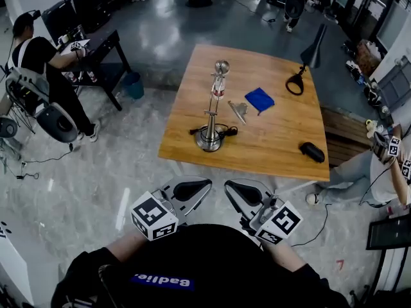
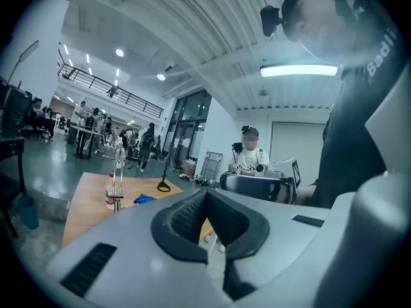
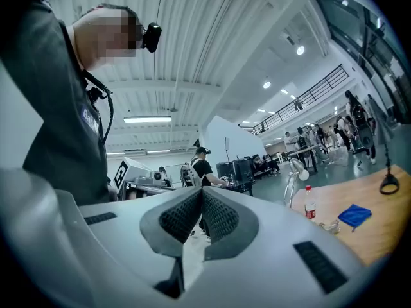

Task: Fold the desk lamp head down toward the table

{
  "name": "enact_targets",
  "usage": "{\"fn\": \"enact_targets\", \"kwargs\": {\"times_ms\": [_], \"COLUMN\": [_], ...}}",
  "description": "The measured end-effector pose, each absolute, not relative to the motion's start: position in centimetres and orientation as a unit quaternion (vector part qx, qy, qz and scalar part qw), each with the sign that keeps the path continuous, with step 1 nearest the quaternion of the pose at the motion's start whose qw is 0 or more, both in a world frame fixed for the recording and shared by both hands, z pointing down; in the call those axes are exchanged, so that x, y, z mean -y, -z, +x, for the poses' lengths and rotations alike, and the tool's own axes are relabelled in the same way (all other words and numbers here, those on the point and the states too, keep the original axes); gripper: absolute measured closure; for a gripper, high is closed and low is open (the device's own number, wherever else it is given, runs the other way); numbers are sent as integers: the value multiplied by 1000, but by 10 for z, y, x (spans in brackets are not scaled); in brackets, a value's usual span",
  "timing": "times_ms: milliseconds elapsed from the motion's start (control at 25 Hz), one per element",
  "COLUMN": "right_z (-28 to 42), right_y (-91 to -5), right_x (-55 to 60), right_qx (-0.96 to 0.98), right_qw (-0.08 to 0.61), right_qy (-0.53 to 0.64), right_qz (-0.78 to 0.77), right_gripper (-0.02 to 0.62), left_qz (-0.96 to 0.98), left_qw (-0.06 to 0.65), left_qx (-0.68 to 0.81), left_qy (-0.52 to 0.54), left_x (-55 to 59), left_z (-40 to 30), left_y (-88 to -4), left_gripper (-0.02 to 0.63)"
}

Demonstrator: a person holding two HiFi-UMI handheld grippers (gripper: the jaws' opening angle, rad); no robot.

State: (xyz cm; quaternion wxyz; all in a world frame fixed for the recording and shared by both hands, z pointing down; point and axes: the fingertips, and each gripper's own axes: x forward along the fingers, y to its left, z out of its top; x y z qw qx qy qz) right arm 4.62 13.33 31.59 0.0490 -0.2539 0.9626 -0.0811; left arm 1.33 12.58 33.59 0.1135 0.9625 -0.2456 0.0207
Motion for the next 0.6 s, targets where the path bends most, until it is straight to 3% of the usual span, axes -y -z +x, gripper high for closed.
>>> {"fn": "enact_targets", "kwargs": {"times_ms": [360,600], "right_z": [70,39], "right_y": [-318,-322], "right_x": [-98,-38], "right_qx": [-967,-962], "right_qw": [49,42], "right_qy": [85,93], "right_qz": [-233,-252], "right_gripper": [589,589], "left_qz": [952,958], "left_qw": [106,103], "left_qx": [284,265], "left_qy": [-30,-32], "left_x": [-90,-31], "left_z": [28,4], "left_y": [-347,-362], "left_gripper": [598,597]}}
